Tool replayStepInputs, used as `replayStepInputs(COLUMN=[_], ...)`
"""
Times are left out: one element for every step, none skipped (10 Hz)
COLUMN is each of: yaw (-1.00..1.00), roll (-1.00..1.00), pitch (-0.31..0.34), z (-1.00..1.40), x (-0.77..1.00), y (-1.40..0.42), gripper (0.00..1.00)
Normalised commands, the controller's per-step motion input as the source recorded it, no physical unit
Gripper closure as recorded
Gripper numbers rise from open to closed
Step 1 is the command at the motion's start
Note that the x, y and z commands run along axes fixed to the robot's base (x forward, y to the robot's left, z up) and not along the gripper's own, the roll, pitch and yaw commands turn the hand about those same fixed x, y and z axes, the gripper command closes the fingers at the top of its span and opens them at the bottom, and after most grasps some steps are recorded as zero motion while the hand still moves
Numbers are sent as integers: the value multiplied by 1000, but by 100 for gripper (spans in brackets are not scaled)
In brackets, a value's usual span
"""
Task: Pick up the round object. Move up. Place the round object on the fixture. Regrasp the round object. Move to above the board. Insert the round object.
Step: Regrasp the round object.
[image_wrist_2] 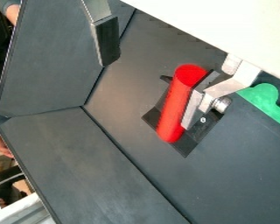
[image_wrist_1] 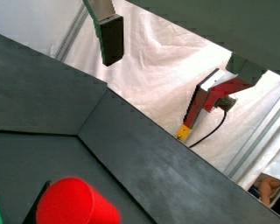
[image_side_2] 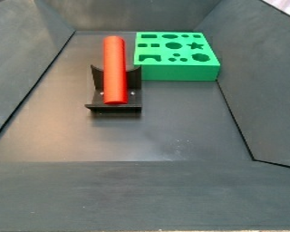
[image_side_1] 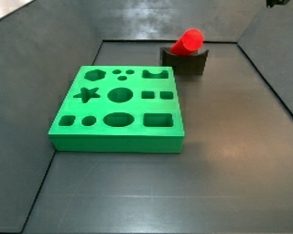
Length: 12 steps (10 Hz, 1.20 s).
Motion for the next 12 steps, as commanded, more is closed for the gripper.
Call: replayStepInputs(yaw=[108, 88, 77, 42, 28, 1, -14, -32, -43, -48, -44, -36], roll=[161, 140, 117, 76, 65, 62, 61, 61, 63, 63, 61, 65], pitch=[-37, -67, -80, -98, -107, -105, -104, -88, -73, -51, -33, -11], z=[-1000, -1000, -1000, -1000, -1000, -1000, -1000, -1000, -903, -677, -513, -299], x=[36, 43, 46, 55, 61, 66, 74, 80, 79, 72, 70, 70], y=[48, 45, 41, 38, 36, 34, 31, 27, 22, 11, 9, 4], gripper=[0, 0, 0, 0, 0, 0, 0, 0, 0, 0, 0, 0])
